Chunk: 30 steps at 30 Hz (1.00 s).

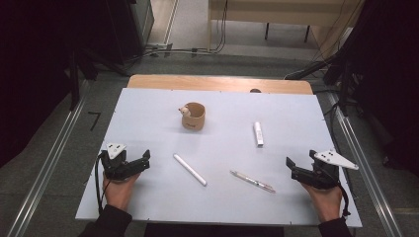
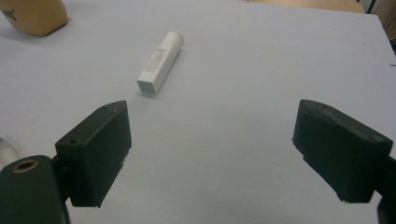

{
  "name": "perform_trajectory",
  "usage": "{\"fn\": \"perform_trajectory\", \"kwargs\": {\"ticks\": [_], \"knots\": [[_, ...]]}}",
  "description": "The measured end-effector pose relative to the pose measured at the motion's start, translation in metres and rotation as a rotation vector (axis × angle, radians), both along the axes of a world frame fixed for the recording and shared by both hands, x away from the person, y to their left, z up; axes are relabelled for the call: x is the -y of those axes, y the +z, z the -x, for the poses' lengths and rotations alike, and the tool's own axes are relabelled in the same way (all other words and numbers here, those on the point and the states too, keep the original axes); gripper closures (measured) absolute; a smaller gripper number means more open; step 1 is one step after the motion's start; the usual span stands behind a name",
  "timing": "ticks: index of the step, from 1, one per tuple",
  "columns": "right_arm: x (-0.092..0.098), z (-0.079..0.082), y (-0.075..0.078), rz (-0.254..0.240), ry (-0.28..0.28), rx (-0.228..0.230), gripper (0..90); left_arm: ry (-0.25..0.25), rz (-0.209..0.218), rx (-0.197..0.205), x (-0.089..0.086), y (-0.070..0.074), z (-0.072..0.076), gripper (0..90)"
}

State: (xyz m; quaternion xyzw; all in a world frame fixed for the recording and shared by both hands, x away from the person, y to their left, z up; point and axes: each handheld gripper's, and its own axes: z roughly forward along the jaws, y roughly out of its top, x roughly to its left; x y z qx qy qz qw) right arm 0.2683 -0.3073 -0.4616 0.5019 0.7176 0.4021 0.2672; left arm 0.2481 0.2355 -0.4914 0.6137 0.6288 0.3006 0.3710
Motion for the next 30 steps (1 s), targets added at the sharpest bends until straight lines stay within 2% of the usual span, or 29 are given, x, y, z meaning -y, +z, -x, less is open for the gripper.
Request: {"fn": "perform_trajectory", "kwargs": {"ticks": [13, 24, 30], "knots": [[0.002, -0.001, -0.004, 0.01, -0.007, -0.01, 10.2, -0.032, -0.022, 0.012, 0.013, 0.003, -0.005, 5.5], [0.002, -0.002, -0.006, 0.013, -0.013, -0.022, 10.3, -0.047, 0.002, 0.021, 0.017, 0.006, -0.013, 6.4], [0.002, -0.004, -0.007, 0.012, -0.016, -0.026, 10.2, -0.065, 0.01, 0.019, 0.027, 0.01, -0.024, 6.4]]}}
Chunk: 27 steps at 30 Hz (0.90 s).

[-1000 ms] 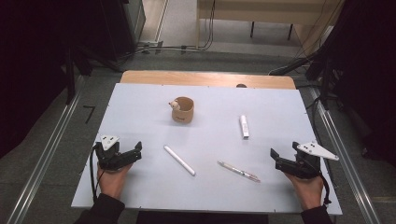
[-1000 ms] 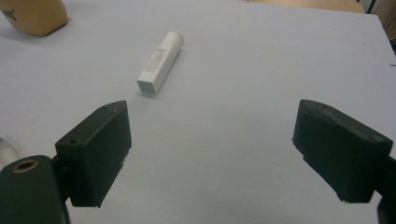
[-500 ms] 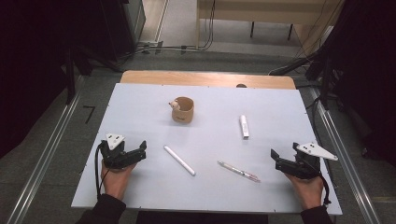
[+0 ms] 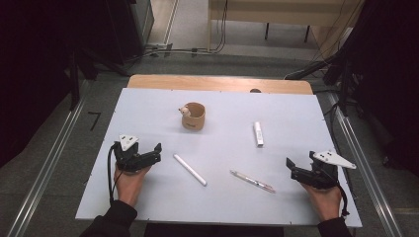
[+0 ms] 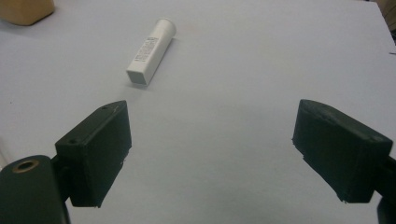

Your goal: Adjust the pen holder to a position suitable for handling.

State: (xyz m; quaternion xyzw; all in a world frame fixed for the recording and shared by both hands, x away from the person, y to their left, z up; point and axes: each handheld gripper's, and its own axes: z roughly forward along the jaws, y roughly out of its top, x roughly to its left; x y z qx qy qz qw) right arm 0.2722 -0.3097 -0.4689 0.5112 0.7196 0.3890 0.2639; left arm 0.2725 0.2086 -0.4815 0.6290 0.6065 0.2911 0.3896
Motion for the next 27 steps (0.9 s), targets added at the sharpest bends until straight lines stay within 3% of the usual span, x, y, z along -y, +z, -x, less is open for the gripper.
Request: {"fn": "perform_trajectory", "kwargs": {"ticks": [18, 27], "knots": [[0.0, -0.004, -0.003, -0.002, -0.004, -0.024, 10.2, -0.041, 0.015, 0.019, 0.022, 0.009, -0.04, 10.0], [0.0, -0.005, -0.004, -0.005, 0.0, -0.027, 10.2, -0.07, 0.069, 0.031, 0.031, 0.017, -0.062, 10.0]]}}
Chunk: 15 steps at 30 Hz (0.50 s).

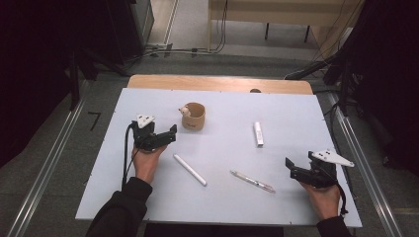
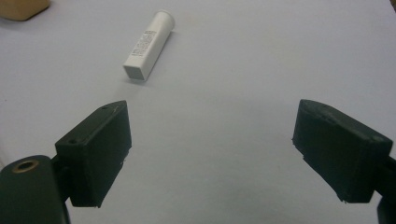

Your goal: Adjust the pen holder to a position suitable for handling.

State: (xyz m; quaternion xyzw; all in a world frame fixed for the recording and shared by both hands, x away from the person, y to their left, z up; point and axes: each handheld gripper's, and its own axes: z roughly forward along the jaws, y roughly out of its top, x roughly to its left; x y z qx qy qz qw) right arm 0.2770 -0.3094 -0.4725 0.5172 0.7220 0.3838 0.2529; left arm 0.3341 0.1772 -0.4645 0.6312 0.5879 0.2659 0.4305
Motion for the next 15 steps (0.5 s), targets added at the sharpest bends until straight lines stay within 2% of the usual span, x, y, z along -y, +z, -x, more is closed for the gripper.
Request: {"fn": "perform_trajectory", "kwargs": {"ticks": [8, 15], "knots": [[0.001, 0.0, -0.001, 0.001, 0.001, -0.001, 10.2, -0.032, -0.002, -0.008, 0.011, 0.002, -0.016, 10.0], [0.001, -0.001, -0.001, 0.002, 0.002, -0.004, 10.3, -0.036, 0.006, 0.008, 0.017, 0.002, -0.026, 11.3]]}}
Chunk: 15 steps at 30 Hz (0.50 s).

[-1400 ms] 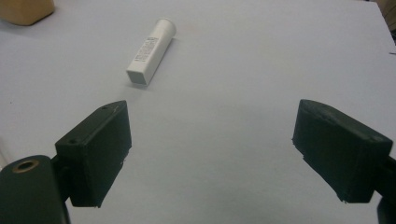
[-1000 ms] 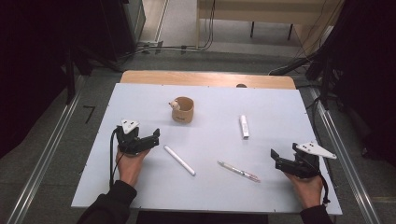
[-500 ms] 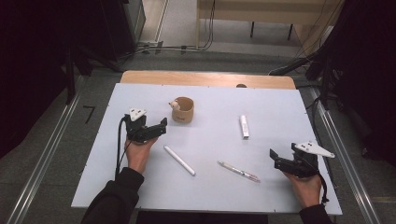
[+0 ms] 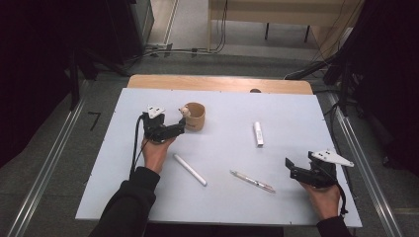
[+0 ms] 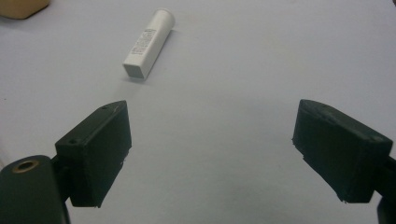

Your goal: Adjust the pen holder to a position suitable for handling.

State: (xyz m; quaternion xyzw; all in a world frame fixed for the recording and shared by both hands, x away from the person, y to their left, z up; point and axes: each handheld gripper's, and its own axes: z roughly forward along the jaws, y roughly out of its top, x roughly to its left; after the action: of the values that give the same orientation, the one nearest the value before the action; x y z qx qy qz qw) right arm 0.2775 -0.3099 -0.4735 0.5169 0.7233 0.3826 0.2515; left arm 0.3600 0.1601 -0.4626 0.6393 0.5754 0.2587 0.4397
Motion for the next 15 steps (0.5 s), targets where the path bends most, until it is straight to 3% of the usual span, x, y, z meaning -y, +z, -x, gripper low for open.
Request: {"fn": "perform_trajectory", "kwargs": {"ticks": [5, 15], "knots": [[0.0, 0.0, 0.0, -0.002, -0.001, -0.003, 10.2, -0.006, 0.001, 0.009, 0.004, 0.004, -0.006, 11.5], [0.0, 0.0, -0.001, 0.0, 0.002, -0.005, 10.2, -0.009, -0.004, -0.013, 0.015, 0.006, -0.024, 11.6]]}}
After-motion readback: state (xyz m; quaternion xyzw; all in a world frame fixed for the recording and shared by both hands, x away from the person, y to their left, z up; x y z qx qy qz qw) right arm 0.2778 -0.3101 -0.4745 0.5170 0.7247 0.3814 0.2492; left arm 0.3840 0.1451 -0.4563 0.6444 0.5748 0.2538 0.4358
